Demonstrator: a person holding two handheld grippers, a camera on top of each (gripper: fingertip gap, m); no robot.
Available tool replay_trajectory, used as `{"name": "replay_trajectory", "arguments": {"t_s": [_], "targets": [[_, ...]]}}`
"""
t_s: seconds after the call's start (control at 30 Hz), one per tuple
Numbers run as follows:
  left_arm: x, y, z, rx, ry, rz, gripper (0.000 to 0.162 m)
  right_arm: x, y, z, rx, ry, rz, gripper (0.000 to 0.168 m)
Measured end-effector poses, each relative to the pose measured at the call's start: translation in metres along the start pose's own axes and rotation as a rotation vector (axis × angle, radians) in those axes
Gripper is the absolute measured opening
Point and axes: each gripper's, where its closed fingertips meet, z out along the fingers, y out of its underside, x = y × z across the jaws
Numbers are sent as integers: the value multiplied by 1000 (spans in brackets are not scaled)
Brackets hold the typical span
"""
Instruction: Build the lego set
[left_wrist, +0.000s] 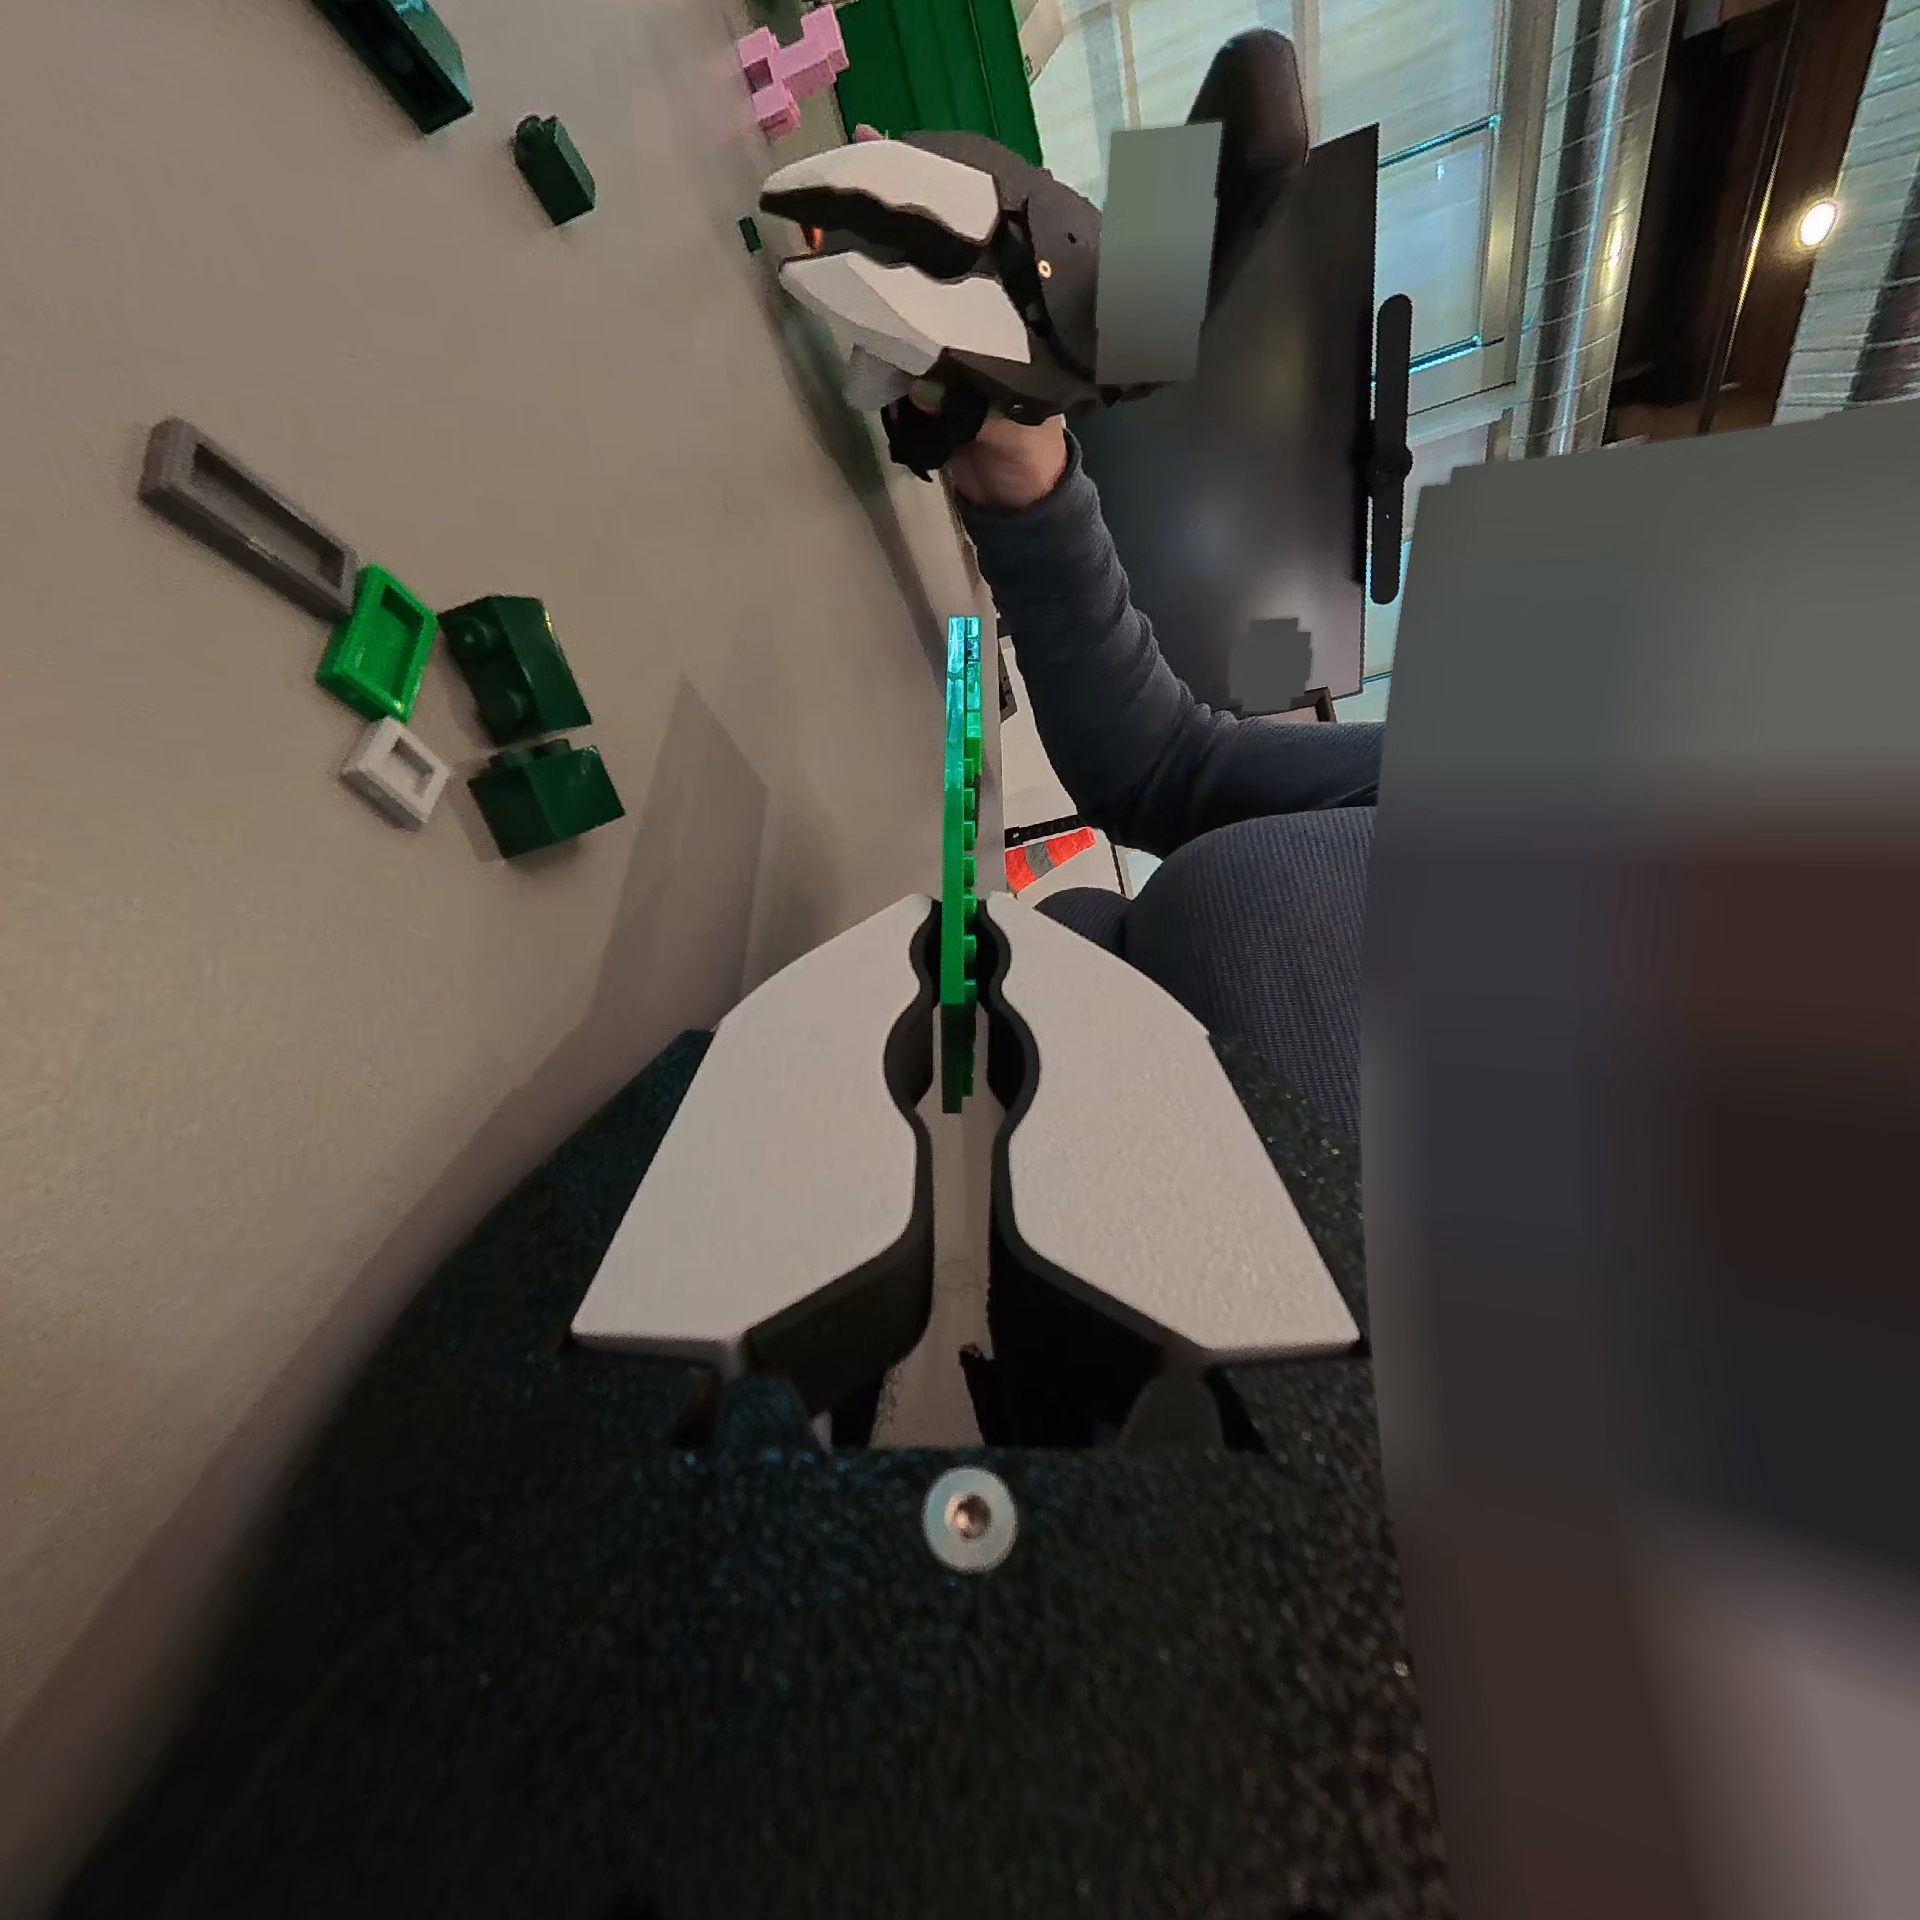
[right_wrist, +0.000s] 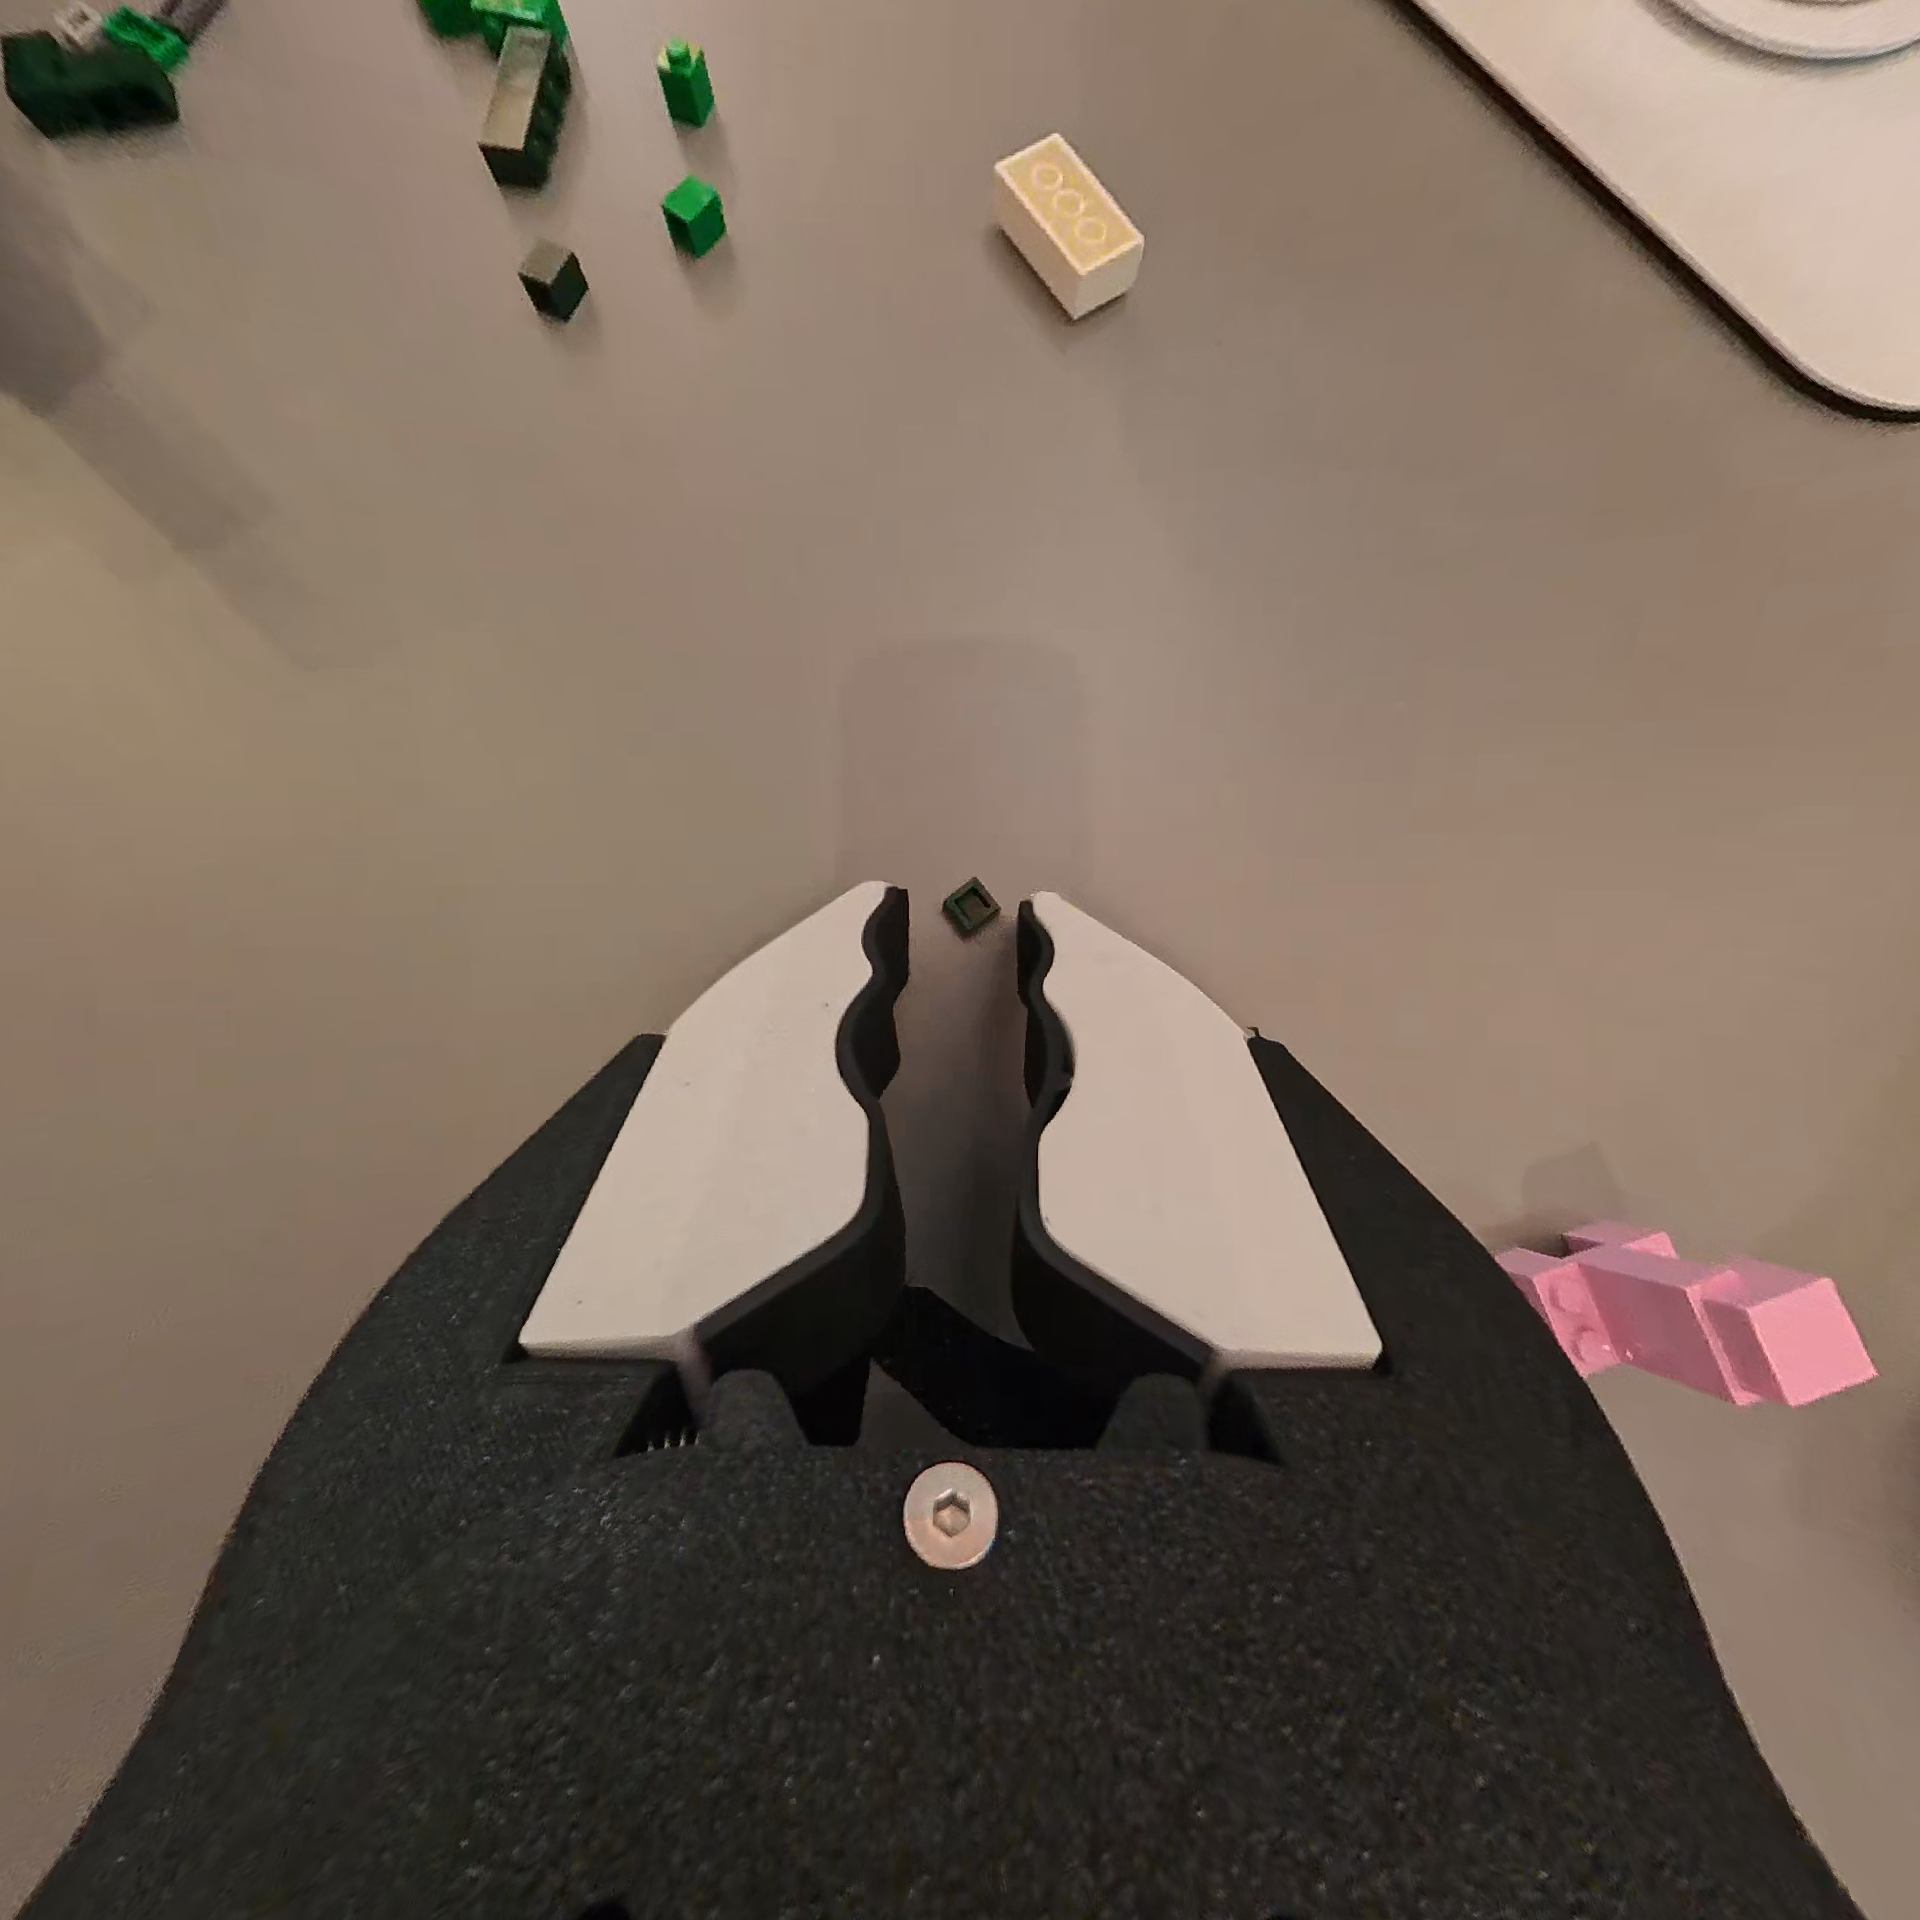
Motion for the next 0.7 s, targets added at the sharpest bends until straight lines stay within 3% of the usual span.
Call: {"name": "replay_trajectory", "arguments": {"t_s": [0.23,0.4,0.5,0.63,0.7], "targets": [[0,1,1,-8,4,-1,4,3,3,4,-40,61,-93,8],[0,1,1,-9,4,-1,4,-1,0,2,-63,118,-325,4],[0,1,1,-10,4,-1,4,-10,6,-1,-174,57,-424,1],[1,2,1,-15,4,0,4,-21,18,-15,-441,-139,-394,0],[1,2,2,-18,5,0,4,-16,17,-20,-530,-143,-441,0]]}}
